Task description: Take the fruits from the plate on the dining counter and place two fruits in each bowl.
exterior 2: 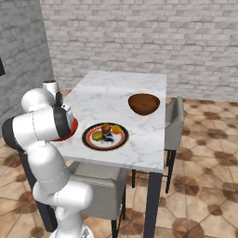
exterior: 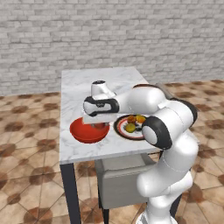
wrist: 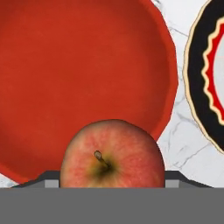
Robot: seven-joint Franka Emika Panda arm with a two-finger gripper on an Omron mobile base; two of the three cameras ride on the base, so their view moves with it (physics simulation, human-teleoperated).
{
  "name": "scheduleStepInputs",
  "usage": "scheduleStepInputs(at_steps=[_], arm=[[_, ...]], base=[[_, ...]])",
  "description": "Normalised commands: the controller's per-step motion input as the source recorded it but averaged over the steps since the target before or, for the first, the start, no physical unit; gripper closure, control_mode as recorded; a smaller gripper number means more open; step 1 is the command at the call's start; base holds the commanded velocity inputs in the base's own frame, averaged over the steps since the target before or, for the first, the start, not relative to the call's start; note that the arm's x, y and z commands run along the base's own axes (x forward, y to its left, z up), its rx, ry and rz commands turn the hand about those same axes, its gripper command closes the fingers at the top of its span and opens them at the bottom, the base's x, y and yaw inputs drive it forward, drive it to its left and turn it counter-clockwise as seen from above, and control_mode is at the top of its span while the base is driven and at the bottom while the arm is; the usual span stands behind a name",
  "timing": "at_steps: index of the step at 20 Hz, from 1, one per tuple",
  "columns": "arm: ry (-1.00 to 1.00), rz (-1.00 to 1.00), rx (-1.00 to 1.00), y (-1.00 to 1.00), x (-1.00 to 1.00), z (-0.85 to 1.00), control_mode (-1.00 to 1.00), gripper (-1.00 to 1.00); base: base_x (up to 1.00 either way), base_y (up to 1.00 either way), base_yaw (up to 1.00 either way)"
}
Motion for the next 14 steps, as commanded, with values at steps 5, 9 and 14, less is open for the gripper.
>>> scheduleStepInputs(at_steps=[5, 9, 14], arm=[[-0.05, 0.00, 0.02, 0.30, 0.00, -0.10, -1.00, 1.00], [-0.02, 0.00, 0.02, 0.25, 0.04, -0.11, -1.00, 1.00], [0.00, 0.00, 0.00, 0.13, 0.01, -0.31, -1.00, 1.00]], base=[[0.00, 0.00, 0.00], [0.00, 0.00, 0.00], [0.00, 0.00, 0.00]])
